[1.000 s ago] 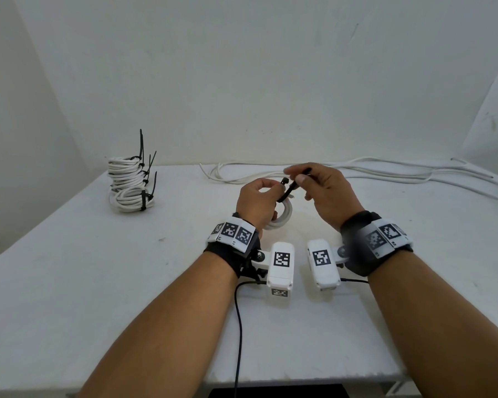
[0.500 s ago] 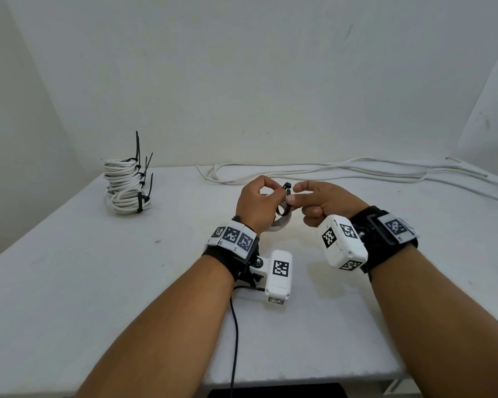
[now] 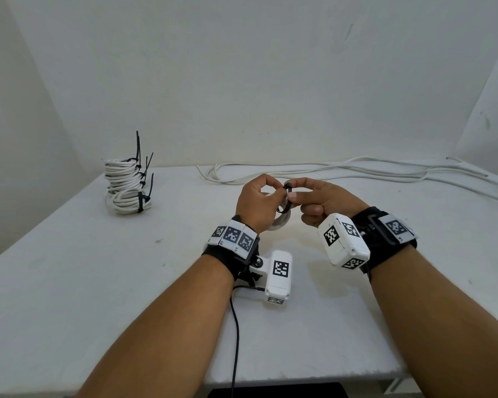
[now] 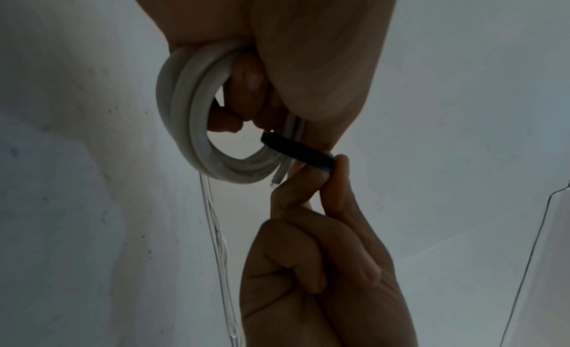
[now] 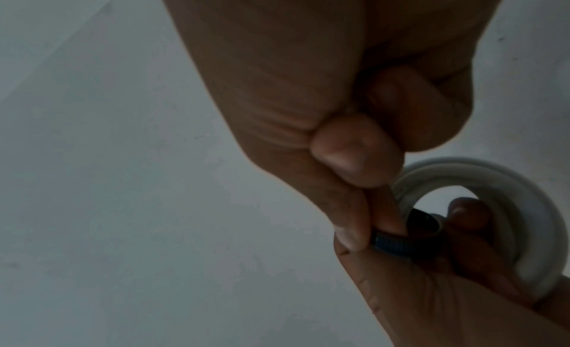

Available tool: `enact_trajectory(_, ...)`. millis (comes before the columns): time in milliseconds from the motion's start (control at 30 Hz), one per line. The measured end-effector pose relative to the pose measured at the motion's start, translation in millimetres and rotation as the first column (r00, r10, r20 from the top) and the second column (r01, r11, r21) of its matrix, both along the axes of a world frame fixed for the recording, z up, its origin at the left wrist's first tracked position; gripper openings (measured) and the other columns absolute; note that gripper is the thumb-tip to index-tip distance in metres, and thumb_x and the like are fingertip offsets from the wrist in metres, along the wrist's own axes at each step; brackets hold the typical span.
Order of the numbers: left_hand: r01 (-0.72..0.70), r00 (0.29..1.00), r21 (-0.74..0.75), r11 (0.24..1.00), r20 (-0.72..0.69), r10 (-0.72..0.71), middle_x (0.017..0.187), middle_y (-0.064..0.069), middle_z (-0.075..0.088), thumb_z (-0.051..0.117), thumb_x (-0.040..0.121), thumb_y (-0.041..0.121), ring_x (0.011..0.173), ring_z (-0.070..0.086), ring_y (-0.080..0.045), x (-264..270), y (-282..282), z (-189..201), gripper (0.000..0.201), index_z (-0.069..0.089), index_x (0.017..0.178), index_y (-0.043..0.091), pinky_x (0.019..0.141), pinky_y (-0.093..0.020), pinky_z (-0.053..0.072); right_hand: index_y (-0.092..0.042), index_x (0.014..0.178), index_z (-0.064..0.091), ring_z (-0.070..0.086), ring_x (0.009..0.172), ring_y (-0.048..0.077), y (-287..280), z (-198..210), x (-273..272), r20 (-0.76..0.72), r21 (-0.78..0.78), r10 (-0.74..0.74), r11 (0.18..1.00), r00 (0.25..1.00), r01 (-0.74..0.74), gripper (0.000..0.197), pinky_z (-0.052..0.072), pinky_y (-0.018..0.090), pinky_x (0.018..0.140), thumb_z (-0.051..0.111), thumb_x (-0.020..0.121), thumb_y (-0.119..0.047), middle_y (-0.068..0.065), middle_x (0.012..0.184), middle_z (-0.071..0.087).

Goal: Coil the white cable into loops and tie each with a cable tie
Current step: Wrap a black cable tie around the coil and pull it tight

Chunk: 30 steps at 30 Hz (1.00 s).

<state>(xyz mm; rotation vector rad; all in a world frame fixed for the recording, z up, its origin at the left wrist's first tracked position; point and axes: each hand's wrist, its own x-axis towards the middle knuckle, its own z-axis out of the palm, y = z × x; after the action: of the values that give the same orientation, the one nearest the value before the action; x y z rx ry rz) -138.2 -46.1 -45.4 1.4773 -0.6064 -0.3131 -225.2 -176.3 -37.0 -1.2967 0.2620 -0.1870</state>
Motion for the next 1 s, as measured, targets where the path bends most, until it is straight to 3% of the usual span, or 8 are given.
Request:
enact_trajectory(200,-0.012,0.998,0.022,1.0,0.06,0.011,0.062,-0.008,0.063,0.061,0.086,0.008,0.042,0.054,-0.007,3.6,-2.0,-3.5,0.002,0.062,0.088,0.006,0.039,-0.015,0.038,-0.014,0.103,0.06,0.031,0.038,0.003,-1.2,-2.0,1.1,0.019,0.03,0.02,0.999,1.0,-0.02,0.031,0.029,0.015,0.042,0.071,0.075,-0.008,0.009,0.083,0.067)
enact_trajectory(333,0.01,0.996,0.026,1.0,0.093,-0.013,0.065,-0.01,0.059,0.066,0.082,0.014,0.051,0.047,-0.016,4.7,-2.2,-3.0,0.004,0.062,0.081,0.013,0.051,-0.025,0.048,-0.008,0.1,0.064,0.032,0.036,0.002,-1.1,-3.5,3.2,0.081,0.091,-0.015,0.996,0.997,0.008,0.026,0.026,0.013,0.042,0.068,0.075,-0.005,0.01,0.084,0.06)
enact_trajectory(400,0.02,0.994,0.008,1.0,0.106,-0.021,0.068,-0.012,0.057,0.065,0.085,0.011,0.05,0.046,-0.013,5.1,-1.2,-2.6,0.004,0.062,0.082,0.012,0.046,-0.021,0.045,-0.007,0.094,0.069,0.031,0.036,0.002,1.4,-2.2,2.7,0.109,0.131,-0.039,0.991,0.993,0.024,0.017,0.023,0.013,0.042,0.064,0.078,-0.002,0.007,0.081,0.057)
enact_trajectory(500,0.009,0.977,0.03,1.0,0.214,-0.015,0.058,-0.001,0.059,0.065,0.085,0.012,0.044,0.044,-0.008,8.6,0.1,-4.8,0.007,0.062,0.081,0.017,0.047,-0.02,0.036,-0.007,0.085,0.074,0.031,0.038,0.002,4.8,0.1,0.4,0.116,0.148,-0.045,0.989,0.992,0.028,0.021,0.021,0.013,0.044,0.055,0.09,0.001,0.002,0.075,0.056)
enact_trajectory(633,0.029,0.98,0.032,0.999,0.198,-0.035,0.045,0.012,0.054,0.064,0.088,0.01,0.038,0.043,-0.002,6.9,-0.7,-5.6,0.003,0.062,0.086,0.012,0.044,-0.016,0.036,-0.008,0.083,0.076,0.032,0.041,0.003,3.7,0.1,-2.3,0.115,0.142,-0.047,0.989,0.992,0.03,0.027,0.021,0.013,0.046,0.052,0.094,-0.002,0.0,0.07,0.056)
enact_trajectory(733,0.038,0.982,0.013,0.999,0.186,-0.04,0.044,0.012,0.054,0.063,0.089,0.01,0.039,0.044,-0.002,5.0,-2.1,-4.8,0.002,0.064,0.088,0.012,0.044,-0.014,0.038,-0.005,0.091,0.069,0.034,0.041,0.003,3.0,0.3,-2.5,0.131,0.153,-0.054,0.988,0.99,0.034,0.018,0.022,0.013,0.046,0.052,0.095,-0.001,0.001,0.07,0.06)
enact_trajectory(867,0.028,0.975,0.012,1.0,0.219,-0.03,0.057,0.011,0.064,0.065,0.087,0.016,0.05,0.051,-0.004,8.9,-3.4,-6.2,0.008,0.07,0.083,0.021,0.058,-0.021,0.04,-0.007,0.091,0.059,0.035,0.038,0.003,1.2,-0.5,3.6,0.146,0.142,-0.12,0.985,0.982,0.099,0.012,0.026,0.013,0.043,0.052,0.095,0.002,0.005,0.071,0.061)
enact_trajectory(1000,0.083,0.975,-0.001,0.997,0.209,-0.081,0.066,-0.006,0.065,0.065,0.088,0.015,0.054,0.049,-0.014,10.0,-2.0,-7.4,0.011,0.07,0.081,0.022,0.051,-0.02,0.039,-0.015,0.089,0.048,0.035,0.039,0.006,-2.1,-0.3,6.7,0.167,0.11,-0.213,0.974,0.963,0.196,0.02,0.03,0.017,0.042,0.06,0.093,0.0,0.011,0.074,0.064)
